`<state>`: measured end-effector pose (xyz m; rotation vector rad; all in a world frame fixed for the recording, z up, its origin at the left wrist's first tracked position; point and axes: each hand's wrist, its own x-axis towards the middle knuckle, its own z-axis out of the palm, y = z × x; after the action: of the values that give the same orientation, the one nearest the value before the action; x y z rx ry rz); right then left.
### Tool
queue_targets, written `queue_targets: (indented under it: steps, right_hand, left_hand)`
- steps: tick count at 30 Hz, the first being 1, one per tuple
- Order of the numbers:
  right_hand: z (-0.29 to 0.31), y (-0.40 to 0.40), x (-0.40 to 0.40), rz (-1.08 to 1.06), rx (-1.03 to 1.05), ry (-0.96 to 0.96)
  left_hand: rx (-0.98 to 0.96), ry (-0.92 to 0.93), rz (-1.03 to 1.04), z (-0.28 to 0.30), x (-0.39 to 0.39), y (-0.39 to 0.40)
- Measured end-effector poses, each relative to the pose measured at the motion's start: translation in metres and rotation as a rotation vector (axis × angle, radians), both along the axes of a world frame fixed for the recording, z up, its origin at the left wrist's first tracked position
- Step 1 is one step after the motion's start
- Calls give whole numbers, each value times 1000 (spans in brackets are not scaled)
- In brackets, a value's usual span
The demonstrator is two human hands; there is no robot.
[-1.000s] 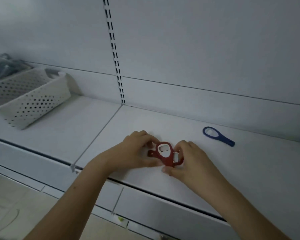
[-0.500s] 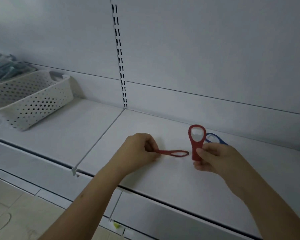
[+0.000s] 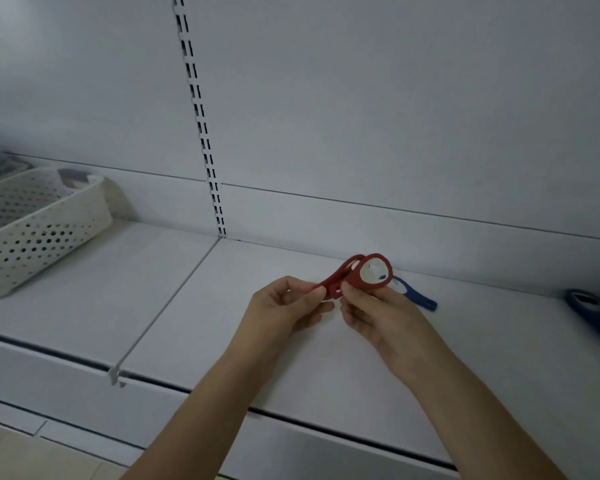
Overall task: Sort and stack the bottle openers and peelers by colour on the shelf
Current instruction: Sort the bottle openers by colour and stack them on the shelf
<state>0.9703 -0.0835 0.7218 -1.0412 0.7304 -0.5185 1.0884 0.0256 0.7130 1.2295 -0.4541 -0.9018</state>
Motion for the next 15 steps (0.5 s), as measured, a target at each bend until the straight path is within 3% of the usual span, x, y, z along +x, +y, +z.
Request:
queue_targets:
  steps: [6, 10, 12, 15]
  right_hand:
    - [0, -11, -2, 65, -90, 187]
    - [7, -19, -4, 62, -214, 306]
    - [9, -21, -4, -10, -243, 277]
    - [11, -22, -6, -126, -107, 86]
  left_hand:
    - [-17, -103, 20, 0, -4, -9]
    - [7, -303, 71, 1, -5, -16]
    - [39, -406, 111, -1, -6, -21]
    - [46, -487, 145, -3, -11, -26]
